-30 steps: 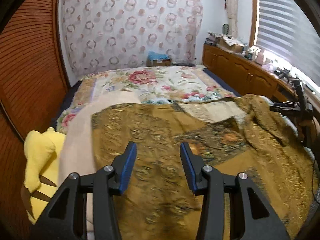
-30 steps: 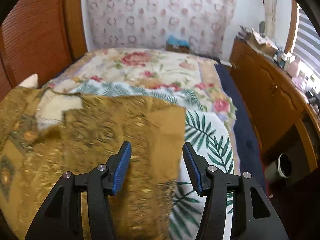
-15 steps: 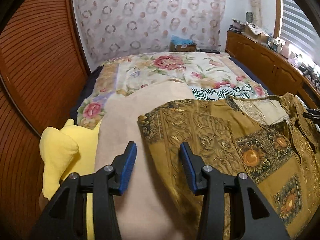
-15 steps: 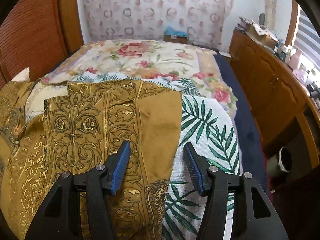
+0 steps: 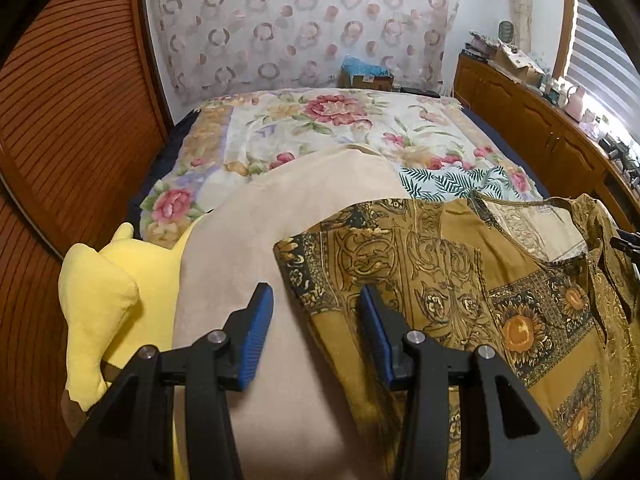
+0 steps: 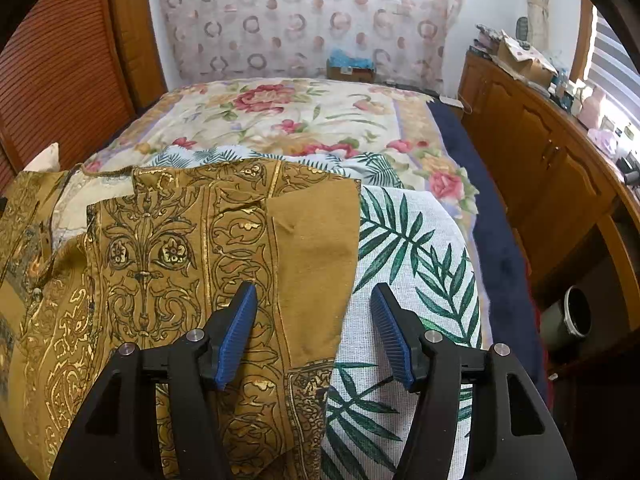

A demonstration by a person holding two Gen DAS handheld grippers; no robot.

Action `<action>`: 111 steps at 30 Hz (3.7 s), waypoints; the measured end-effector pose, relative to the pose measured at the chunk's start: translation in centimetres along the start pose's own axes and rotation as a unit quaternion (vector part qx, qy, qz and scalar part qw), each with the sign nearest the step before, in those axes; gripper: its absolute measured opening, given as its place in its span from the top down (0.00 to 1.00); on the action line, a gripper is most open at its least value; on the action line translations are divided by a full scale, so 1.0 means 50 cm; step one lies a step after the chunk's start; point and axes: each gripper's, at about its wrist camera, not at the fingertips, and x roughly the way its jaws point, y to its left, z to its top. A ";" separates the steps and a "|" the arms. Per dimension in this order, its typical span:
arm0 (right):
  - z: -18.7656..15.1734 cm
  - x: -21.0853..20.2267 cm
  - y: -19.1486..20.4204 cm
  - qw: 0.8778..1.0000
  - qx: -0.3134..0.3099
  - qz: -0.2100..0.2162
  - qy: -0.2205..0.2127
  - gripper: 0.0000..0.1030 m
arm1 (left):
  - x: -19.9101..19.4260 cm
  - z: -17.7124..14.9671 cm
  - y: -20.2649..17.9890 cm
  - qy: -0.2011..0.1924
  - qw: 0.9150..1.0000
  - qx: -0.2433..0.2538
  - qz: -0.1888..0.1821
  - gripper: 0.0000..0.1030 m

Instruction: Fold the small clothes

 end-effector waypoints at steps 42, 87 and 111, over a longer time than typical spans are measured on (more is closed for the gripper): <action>0.076 0.053 -0.010 0.999 -0.013 0.018 0.030 0.71 | -0.190 -0.066 -0.161 -0.132 0.984 0.043 -0.112 1.00; -0.375 -0.504 0.038 0.994 -0.024 0.040 -0.098 0.78 | -0.529 -0.392 -0.010 -0.195 0.980 -0.025 -0.031 0.80; -0.260 -0.360 0.023 0.997 -0.017 0.025 -0.077 0.38 | -0.289 -0.342 -0.026 -0.029 0.999 -0.011 -0.040 0.78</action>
